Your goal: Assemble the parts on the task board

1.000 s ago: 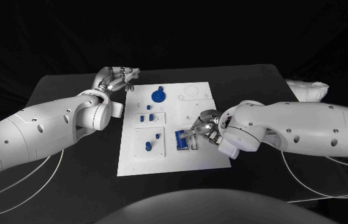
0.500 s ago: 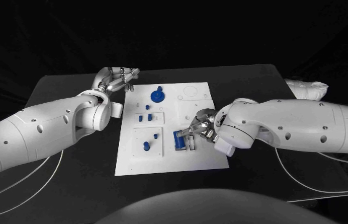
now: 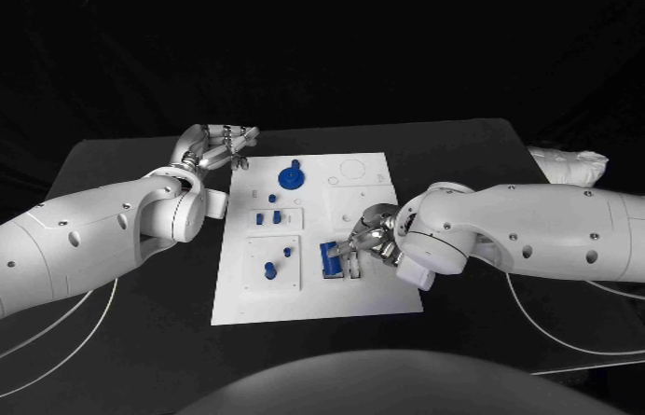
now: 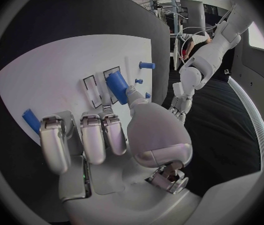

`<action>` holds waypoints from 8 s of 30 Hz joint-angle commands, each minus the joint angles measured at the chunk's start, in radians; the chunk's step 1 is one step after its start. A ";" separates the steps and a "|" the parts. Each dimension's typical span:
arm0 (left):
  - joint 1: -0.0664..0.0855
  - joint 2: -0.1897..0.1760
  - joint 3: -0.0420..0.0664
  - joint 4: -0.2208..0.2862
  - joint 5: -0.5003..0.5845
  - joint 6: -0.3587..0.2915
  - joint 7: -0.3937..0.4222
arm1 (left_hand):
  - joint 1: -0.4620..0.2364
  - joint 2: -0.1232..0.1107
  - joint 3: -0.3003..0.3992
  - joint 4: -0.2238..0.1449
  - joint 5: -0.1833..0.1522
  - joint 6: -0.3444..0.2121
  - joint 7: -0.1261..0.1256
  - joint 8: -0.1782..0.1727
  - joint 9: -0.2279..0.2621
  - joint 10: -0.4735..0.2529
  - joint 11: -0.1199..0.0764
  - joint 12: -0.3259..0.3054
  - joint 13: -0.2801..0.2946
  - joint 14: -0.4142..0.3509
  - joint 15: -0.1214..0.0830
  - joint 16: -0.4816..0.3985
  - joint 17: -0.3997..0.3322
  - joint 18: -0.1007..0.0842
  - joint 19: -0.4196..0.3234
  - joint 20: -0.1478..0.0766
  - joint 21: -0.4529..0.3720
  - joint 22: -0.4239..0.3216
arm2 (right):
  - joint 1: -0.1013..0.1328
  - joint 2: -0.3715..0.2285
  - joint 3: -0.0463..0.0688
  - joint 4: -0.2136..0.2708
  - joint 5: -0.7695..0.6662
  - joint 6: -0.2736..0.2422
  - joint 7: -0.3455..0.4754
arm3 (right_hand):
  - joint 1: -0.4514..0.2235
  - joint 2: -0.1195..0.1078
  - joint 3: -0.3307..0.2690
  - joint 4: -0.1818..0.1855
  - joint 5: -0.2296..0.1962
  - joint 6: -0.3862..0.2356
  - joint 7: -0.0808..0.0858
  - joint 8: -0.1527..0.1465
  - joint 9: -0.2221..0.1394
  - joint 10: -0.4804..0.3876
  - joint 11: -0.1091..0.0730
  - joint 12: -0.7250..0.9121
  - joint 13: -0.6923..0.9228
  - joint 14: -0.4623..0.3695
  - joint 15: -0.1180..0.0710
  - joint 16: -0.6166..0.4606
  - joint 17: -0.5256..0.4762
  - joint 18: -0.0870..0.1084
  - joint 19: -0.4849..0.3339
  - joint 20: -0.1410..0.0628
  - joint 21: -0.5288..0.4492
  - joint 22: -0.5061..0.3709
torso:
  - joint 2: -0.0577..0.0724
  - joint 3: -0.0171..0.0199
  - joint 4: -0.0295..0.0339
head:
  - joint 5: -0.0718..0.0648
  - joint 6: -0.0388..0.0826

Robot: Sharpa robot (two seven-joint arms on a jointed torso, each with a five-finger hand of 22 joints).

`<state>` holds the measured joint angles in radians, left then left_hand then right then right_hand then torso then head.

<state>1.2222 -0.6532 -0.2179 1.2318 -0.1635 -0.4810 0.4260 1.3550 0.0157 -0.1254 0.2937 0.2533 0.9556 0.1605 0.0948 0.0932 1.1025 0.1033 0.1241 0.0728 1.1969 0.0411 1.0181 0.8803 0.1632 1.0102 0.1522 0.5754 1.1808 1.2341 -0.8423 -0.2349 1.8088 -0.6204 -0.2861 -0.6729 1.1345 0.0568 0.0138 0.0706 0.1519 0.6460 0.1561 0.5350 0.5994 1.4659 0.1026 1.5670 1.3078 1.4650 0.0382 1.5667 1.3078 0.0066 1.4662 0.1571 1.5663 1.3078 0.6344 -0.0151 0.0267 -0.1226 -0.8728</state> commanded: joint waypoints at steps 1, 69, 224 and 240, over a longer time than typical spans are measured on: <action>0.000 0.002 0.001 0.002 -0.005 0.017 0.005 | 0.005 0.007 -0.006 -0.002 0.004 -0.005 0.002 0.005 0.001 -0.006 0.003 0.005 0.000 -0.001 0.001 -0.007 -0.001 0.009 0.004 0.000 -0.003 -0.002 | -0.002 -0.003 -0.001 0.004 -0.022 0.037 -0.022 | -0.017 -0.003 -0.008 -0.003 0.016 -0.085 -0.001 0.134 0.134 0.105 -0.014 0.004 0.263 0.106 -0.006 0.004 0.263 -0.007 0.105 -0.011 0.004 0.263 | 0.000 0.0005 -0.0006 | 0.001 0.000; 0.000 -0.006 0.001 0.006 -0.014 0.019 0.007 | 0.009 0.010 -0.009 -0.002 0.004 -0.006 0.002 0.006 0.002 -0.007 0.003 0.008 0.000 -0.002 0.001 -0.007 -0.001 0.009 0.005 0.001 -0.006 -0.001 | -0.095 -0.084 -0.001 0.082 -0.842 0.030 0.368 | 0.129 -0.096 0.100 -0.101 0.099 -0.246 -0.044 -0.088 -0.169 0.105 -0.071 0.004 0.263 0.106 -0.072 0.004 0.263 -0.007 0.105 -0.079 0.004 0.263 | 0.000 -0.0001 -0.0003 | 0.009 0.000; -0.001 -0.008 0.001 0.007 -0.014 0.025 0.002 | 0.010 0.011 -0.011 -0.002 0.004 -0.006 0.002 0.006 0.002 -0.007 0.003 0.009 0.000 -0.003 0.001 -0.007 -0.001 0.009 0.004 0.001 -0.009 -0.002 | -0.124 -0.092 -0.001 0.122 -1.084 -0.086 0.257 | 0.083 -0.190 0.186 -0.067 0.145 -0.061 0.024 -0.283 -0.461 0.105 0.011 0.004 0.263 0.106 0.009 0.004 0.263 -0.007 0.105 0.003 0.004 0.263 | -0.001 0.0004 0.0000 | 0.003 0.000; -0.002 -0.007 0.001 0.005 -0.014 0.027 0.001 | 0.011 0.013 -0.015 -0.002 0.004 -0.007 0.002 0.007 0.002 -0.009 0.003 0.011 0.000 -0.004 0.001 -0.009 -0.003 0.009 0.004 0.001 -0.013 -0.002 | -0.129 -0.081 -0.001 0.117 -1.086 -0.047 0.243 | 0.124 -0.186 0.181 -0.051 0.138 -0.031 0.010 -0.227 -0.437 0.105 -0.003 0.004 0.263 0.106 -0.005 0.004 0.263 -0.007 0.105 -0.012 0.004 0.263 | -0.001 -0.0005 0.0007 | -0.004 0.000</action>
<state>1.2206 -0.6623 -0.2180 1.2359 -0.1742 -0.4703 0.4209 1.3604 0.0210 -0.1321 0.2922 0.2533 0.9556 0.1605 0.0987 0.0939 1.0989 0.1070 0.1309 0.0728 1.1968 0.0411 1.0143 0.8780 0.1631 1.0102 0.1522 0.5692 1.1803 1.1059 -0.9257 -0.2359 1.9275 -1.6879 -0.3585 -0.4244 1.2483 -0.1319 0.1953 0.0120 0.2922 0.6079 0.1643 0.3017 0.1608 1.4660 0.1098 1.5669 1.3073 1.4647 0.0405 1.5667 1.3079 0.0067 1.4661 0.1537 1.5663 1.3074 0.6336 -0.0150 0.0267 -0.1249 -0.8728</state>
